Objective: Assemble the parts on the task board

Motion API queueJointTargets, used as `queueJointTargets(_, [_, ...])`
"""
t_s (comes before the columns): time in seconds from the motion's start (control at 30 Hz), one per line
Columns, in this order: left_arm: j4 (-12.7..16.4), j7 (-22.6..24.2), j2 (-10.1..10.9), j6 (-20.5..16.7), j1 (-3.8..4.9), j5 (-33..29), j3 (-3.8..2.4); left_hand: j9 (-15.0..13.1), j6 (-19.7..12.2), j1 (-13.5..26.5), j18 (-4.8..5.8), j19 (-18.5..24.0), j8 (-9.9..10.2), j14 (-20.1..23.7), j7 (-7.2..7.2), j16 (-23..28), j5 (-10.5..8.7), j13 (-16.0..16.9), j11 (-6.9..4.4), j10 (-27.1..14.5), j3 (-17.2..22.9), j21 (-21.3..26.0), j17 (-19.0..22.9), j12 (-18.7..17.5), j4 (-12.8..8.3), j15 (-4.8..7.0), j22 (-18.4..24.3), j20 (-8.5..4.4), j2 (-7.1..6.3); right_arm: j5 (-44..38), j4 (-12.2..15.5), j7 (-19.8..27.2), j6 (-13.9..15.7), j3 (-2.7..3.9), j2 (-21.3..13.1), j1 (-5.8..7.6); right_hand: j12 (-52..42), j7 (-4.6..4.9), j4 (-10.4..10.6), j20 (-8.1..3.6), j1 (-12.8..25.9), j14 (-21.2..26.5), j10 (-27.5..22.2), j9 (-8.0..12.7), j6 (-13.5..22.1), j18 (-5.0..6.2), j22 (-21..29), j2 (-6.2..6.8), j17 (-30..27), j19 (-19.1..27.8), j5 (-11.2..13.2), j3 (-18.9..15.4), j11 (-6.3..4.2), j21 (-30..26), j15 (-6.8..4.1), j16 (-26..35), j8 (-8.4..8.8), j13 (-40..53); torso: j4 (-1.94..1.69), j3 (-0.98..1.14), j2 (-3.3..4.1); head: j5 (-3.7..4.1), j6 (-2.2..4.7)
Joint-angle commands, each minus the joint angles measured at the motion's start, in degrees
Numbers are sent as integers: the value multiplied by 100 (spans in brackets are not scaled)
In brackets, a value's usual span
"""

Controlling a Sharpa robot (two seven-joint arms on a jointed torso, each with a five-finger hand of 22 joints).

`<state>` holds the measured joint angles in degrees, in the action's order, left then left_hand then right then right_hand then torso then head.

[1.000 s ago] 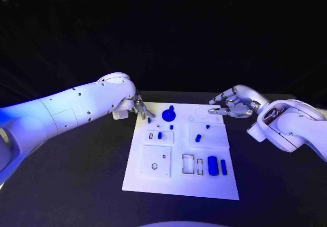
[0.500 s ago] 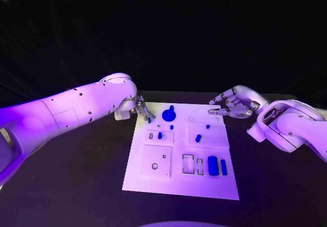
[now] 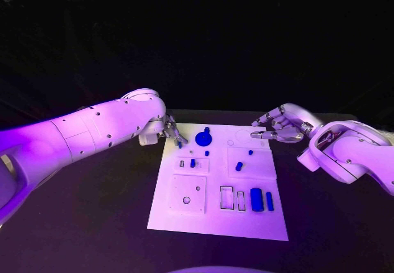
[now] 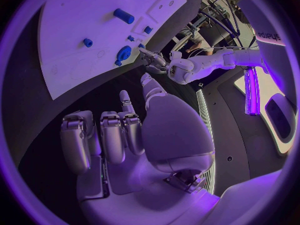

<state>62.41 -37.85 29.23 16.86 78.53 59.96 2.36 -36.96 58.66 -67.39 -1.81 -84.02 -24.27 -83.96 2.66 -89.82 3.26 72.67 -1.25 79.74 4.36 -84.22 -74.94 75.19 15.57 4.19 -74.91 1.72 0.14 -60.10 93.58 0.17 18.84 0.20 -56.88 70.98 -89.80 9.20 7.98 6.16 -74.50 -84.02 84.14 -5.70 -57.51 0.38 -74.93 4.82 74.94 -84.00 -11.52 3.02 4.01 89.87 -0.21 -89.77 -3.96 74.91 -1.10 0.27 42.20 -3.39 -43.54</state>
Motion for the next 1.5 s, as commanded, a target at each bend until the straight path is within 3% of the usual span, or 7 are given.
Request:
queueJointTargets(0.03, [0,33,-7,73,0,-44,-1,0,-9,-59,-21,-216,-34,-604,-7,-18,21,1,-13,20,40,-21,-1506,33,10,44,-729,-2,18,-44,-1,23,-84,0,6,-5,-13,-33,1,3,-25,-598,581,-9,6,-38,-1507,-45,1506,-600,-17,-27,16,13,31,-23,-12,1505,-1,1,1,2,-7])
queueJointTargets(0.37, [-14,12,12,99,0,-57,0,-29,12,-235,-23,-215,-79,-604,-39,-18,27,-4,-37,17,151,-16,-1506,29,-58,59,-729,-11,83,-44,-8,23,-87,0,5,-6,-13,-33,1,3,-25,-598,581,-9,6,-38,-1507,-45,1506,-600,-17,-27,16,13,31,-23,-12,1505,1,1,0,3,-25])
queueJointTargets(0.6, [-19,39,15,104,0,-107,0,-24,-179,-1138,-30,-202,-27,-604,-72,-18,58,-42,-83,-41,1023,6,-1506,-31,-644,115,-711,-70,230,-44,-14,25,-88,0,5,-6,-13,-33,1,3,-25,-598,581,-9,6,-38,-1507,-45,1506,-600,-17,-27,16,13,31,-23,-12,1505,4,3,2,5,-38])
queueJointTargets(0.73, [-21,81,20,91,0,-137,0,-73,-225,-961,-27,-199,-81,-604,-9,-18,40,-85,10,-47,2236,17,-1506,-75,-781,37,-716,-5,-169,-44,-19,25,-89,0,7,-6,-13,-33,1,3,-25,-598,581,-9,6,-38,-1507,-45,1506,-600,-17,-27,16,13,31,-23,-12,1505,2,4,2,7,-52])
queueJointTargets(0.87, [-6,145,33,29,0,-185,0,-133,-259,-783,-27,-202,-146,-604,11,-18,31,-93,2,-38,2729,17,-1506,-73,-889,37,-727,1,-357,-39,-22,27,-88,0,8,-6,-13,-33,1,3,-25,-598,581,-9,6,-38,-1507,-45,1506,-600,-17,-27,16,13,31,-23,-12,1505,2,4,1,-1,-58])
queueJointTargets(1.2, [366,258,307,-250,-1,-334,-6,-202,-271,-603,-28,-204,-226,-604,18,-18,20,-100,-5,-25,3037,19,-1506,-69,-976,32,-734,1,-465,-24,-31,29,-96,0,16,-7,-14,-34,-1,2,-41,-598,582,-11,5,-38,-1507,-56,1506,-600,-20,-34,15,13,30,-23,-12,1506,0,4,-1,12,-72])
queueJointTargets(1.5, [1348,412,924,-768,-3,-432,-13,-256,-253,-527,-26,-211,-297,-604,-7,-18,17,-104,-27,1,3185,14,-1506,-63,-1066,44,-748,-13,-594,-12,-43,25,-96,0,9,-7,-12,-33,9,2,-36,-598,581,-12,4,-38,-1507,-72,1506,-600,-22,-41,15,13,29,-23,-13,1505,-7,1,-3,13,-50])
